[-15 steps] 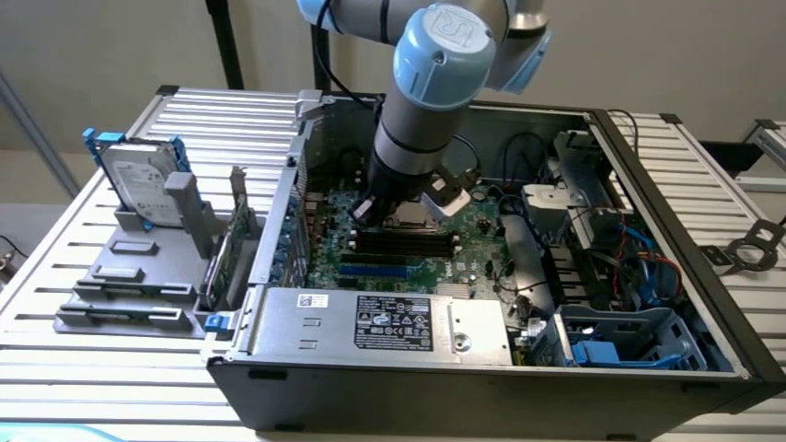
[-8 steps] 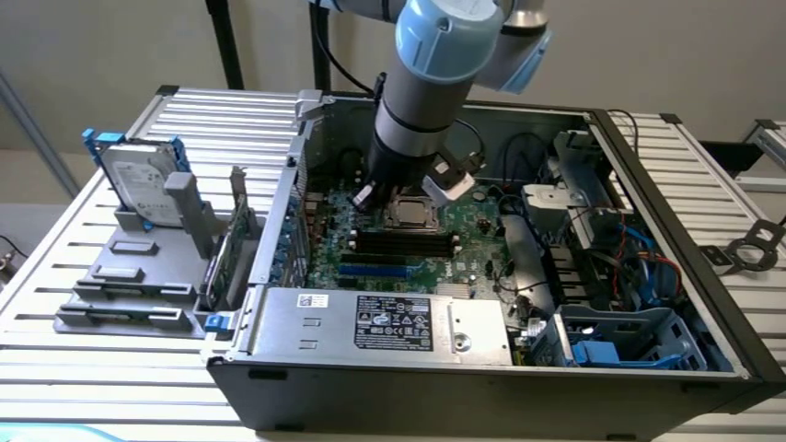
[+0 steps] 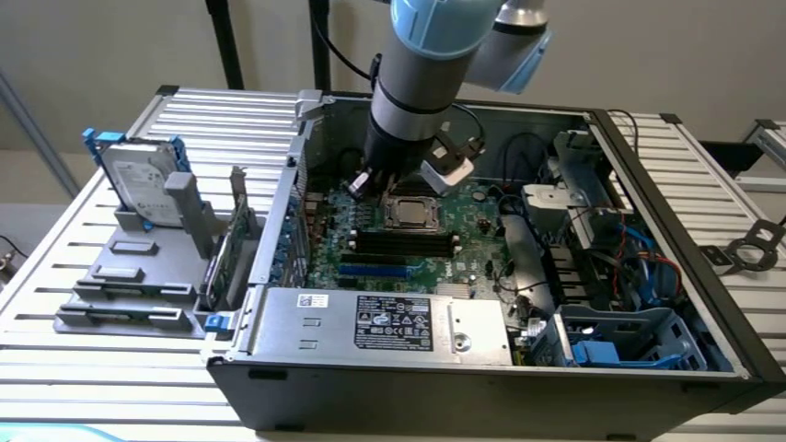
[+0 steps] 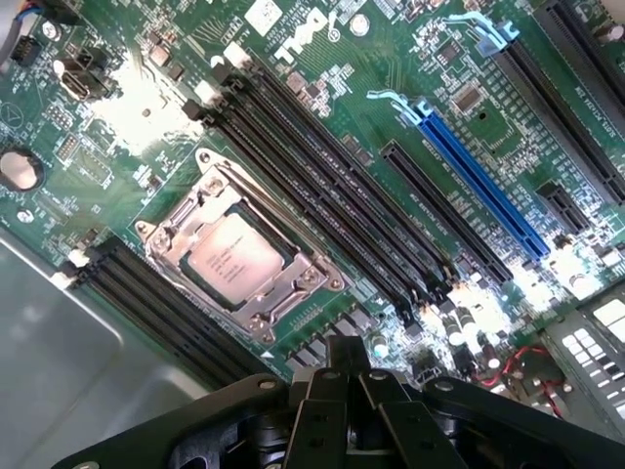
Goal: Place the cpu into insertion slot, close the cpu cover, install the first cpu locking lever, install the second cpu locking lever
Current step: 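Install the second cpu locking lever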
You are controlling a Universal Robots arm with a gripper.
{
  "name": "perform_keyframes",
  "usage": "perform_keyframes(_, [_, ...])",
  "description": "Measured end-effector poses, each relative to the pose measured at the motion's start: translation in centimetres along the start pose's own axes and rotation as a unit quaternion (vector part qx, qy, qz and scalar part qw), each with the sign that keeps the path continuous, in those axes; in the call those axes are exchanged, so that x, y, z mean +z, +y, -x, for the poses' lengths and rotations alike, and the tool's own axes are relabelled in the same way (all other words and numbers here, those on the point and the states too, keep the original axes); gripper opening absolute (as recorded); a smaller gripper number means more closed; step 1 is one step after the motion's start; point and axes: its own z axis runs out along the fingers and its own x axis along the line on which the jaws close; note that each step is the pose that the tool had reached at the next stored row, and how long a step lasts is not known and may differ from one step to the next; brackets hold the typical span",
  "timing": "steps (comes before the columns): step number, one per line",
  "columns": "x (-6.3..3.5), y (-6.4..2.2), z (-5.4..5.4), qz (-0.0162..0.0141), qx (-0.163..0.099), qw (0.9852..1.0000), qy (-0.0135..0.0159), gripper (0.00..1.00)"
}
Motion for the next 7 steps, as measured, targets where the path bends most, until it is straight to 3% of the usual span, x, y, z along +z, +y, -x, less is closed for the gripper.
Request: perform_keyframes(7, [0.0, 0.0, 0.0, 0.0, 0.0, 1.0, 0.0, 0.11])
